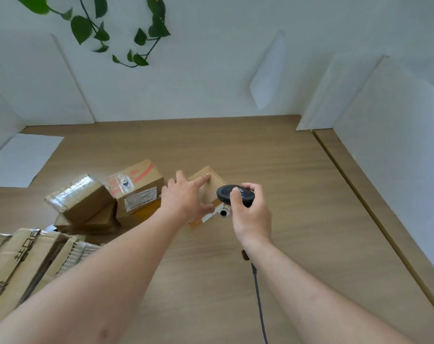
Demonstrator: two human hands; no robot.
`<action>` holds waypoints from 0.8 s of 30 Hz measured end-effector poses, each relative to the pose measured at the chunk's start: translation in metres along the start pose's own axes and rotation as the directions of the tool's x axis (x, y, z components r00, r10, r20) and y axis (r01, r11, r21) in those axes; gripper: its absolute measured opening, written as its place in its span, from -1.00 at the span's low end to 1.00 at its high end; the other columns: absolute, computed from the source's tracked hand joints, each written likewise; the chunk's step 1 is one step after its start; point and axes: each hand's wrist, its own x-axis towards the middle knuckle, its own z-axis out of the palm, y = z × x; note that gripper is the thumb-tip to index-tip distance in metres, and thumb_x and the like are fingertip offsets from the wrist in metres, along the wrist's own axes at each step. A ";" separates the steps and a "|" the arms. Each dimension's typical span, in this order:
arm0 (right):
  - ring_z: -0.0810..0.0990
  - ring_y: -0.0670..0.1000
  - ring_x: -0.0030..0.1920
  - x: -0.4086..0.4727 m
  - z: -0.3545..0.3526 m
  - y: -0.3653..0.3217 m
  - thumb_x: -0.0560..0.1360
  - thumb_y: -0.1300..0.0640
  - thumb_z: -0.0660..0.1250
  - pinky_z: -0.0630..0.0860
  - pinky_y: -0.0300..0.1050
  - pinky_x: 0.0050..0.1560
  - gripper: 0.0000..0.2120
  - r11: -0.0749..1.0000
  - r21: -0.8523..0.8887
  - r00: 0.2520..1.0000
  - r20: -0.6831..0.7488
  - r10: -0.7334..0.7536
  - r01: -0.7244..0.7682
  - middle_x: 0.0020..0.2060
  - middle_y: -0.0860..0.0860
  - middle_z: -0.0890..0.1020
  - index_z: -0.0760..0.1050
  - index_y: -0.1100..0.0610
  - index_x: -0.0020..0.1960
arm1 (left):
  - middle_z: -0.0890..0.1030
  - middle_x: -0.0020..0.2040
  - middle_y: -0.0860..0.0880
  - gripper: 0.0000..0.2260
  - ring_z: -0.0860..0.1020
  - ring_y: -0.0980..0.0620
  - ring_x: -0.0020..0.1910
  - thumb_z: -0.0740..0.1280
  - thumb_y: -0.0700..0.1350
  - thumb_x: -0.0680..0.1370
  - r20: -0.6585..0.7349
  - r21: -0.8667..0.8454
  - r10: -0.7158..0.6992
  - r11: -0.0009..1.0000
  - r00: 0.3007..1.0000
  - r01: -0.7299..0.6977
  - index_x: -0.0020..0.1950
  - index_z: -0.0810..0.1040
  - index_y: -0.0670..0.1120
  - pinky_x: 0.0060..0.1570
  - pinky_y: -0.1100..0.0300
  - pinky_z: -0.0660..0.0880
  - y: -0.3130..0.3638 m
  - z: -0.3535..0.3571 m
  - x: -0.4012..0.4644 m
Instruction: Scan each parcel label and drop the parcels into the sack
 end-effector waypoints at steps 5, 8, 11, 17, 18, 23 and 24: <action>0.70 0.04 -0.03 -0.052 -0.020 0.003 0.48 -0.31 0.28 0.65 0.08 0.01 -0.67 1.000 0.006 0.999 -0.043 -0.010 0.010 -0.07 -0.11 0.72 0.48 -0.19 0.16 | 0.33 0.38 -0.16 -0.15 0.43 -0.25 0.31 0.43 0.44 0.42 -0.015 -0.003 0.029 1.000 0.999 -0.029 0.62 0.12 0.38 0.36 -0.21 0.44 0.005 -0.002 -0.050; 0.68 0.02 -0.03 -0.076 -0.036 0.013 0.59 -0.21 0.34 0.64 0.07 0.02 -0.79 1.000 0.012 0.999 -0.044 -0.027 0.028 -0.05 -0.13 0.71 0.49 -0.18 0.16 | 0.33 0.42 -0.17 -0.16 0.42 -0.24 0.35 0.43 0.44 0.42 -0.018 0.001 0.012 1.000 1.000 -0.012 0.62 0.13 0.38 0.34 -0.15 0.44 0.007 0.002 -0.084; 0.70 0.04 -0.04 -0.101 -0.053 0.027 0.55 -0.26 0.32 0.67 0.13 0.01 -0.75 0.999 0.037 0.999 -0.018 -0.036 0.037 -0.05 -0.12 0.71 0.48 -0.20 0.17 | 0.29 0.48 -0.18 -0.17 0.40 -0.24 0.38 0.44 0.42 0.43 -0.009 -0.002 -0.012 1.000 1.000 0.012 0.62 0.14 0.37 0.35 -0.14 0.43 0.012 0.011 -0.121; 0.73 0.04 -0.03 -0.153 -0.092 0.067 0.38 -0.42 0.21 0.69 0.21 0.01 -0.56 0.996 0.074 0.998 0.048 -0.051 0.047 -0.06 -0.13 0.72 0.46 -0.26 0.16 | 0.35 0.34 -0.13 -0.19 0.43 -0.20 0.28 0.44 0.41 0.44 -0.022 -0.004 -0.114 0.993 0.993 0.114 0.61 0.16 0.37 0.31 -0.12 0.45 0.034 0.051 -0.199; 0.73 0.03 -0.04 -0.160 -0.100 0.077 0.38 -0.43 0.21 0.70 0.22 -0.01 -0.57 0.996 0.083 0.997 0.064 -0.050 0.045 -0.06 -0.14 0.71 0.45 -0.27 0.16 | 0.35 0.33 -0.12 -0.18 0.44 -0.20 0.27 0.44 0.41 0.44 -0.020 -0.007 -0.137 0.991 0.990 0.137 0.61 0.15 0.37 0.30 -0.11 0.46 0.039 0.059 -0.212; 0.73 0.03 -0.03 -0.194 -0.133 0.132 0.40 -0.45 0.25 0.70 0.26 -0.02 -0.62 0.996 0.085 0.987 0.153 -0.042 0.029 -0.07 -0.17 0.71 0.43 -0.31 0.13 | 0.37 0.29 -0.10 -0.19 0.47 -0.18 0.26 0.42 0.43 0.42 0.001 -0.023 -0.245 0.969 0.970 0.245 0.61 0.17 0.36 0.24 -0.08 0.44 0.064 0.111 -0.276; 0.73 0.04 -0.03 -0.200 -0.139 0.142 0.40 -0.45 0.25 0.70 0.28 -0.03 -0.62 0.997 0.078 0.984 0.172 -0.038 0.025 -0.07 -0.17 0.70 0.43 -0.32 0.14 | 0.37 0.29 -0.10 -0.19 0.47 -0.18 0.26 0.42 0.43 0.42 0.004 -0.032 -0.267 0.963 0.964 0.267 0.61 0.18 0.35 0.23 -0.07 0.43 0.069 0.121 -0.287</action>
